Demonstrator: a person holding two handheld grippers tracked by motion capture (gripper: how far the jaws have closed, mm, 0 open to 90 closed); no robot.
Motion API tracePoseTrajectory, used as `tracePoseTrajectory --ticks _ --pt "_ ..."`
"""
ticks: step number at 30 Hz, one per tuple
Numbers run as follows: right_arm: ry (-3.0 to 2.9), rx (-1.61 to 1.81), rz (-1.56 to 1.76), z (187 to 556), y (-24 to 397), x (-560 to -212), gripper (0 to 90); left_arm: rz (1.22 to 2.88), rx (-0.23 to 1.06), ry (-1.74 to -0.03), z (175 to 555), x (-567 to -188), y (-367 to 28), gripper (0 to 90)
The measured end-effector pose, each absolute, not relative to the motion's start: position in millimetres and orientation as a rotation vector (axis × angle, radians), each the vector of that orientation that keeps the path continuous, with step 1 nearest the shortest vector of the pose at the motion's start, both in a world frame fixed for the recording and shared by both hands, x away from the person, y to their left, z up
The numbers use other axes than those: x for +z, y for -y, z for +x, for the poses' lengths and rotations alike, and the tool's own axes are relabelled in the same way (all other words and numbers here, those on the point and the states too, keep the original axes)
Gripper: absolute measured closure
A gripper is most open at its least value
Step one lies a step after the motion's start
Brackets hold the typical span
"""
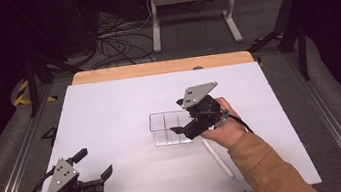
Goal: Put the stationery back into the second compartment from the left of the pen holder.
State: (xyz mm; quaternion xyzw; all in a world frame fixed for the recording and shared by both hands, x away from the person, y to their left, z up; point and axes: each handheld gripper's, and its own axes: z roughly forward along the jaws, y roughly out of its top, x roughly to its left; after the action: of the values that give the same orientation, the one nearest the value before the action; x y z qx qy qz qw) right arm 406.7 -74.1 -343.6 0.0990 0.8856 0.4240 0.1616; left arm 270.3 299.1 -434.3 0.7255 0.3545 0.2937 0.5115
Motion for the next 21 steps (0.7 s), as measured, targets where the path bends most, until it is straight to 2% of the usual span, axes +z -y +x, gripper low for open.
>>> tracePoseTrajectory --ticks 3,9,21 --pt "-2.481 1.246 0.328 401 82 -340 6.8 1.753 0.7 -0.855 270 -434 -298 5.6" --pt "-2.45 1.301 0.368 396 93 -337 1.5 1.755 0.704 -0.85 270 -434 -298 5.6" --pt "-2.402 1.367 0.439 383 113 -339 0.0 1.754 0.711 -0.85 269 -434 -299 5.6"
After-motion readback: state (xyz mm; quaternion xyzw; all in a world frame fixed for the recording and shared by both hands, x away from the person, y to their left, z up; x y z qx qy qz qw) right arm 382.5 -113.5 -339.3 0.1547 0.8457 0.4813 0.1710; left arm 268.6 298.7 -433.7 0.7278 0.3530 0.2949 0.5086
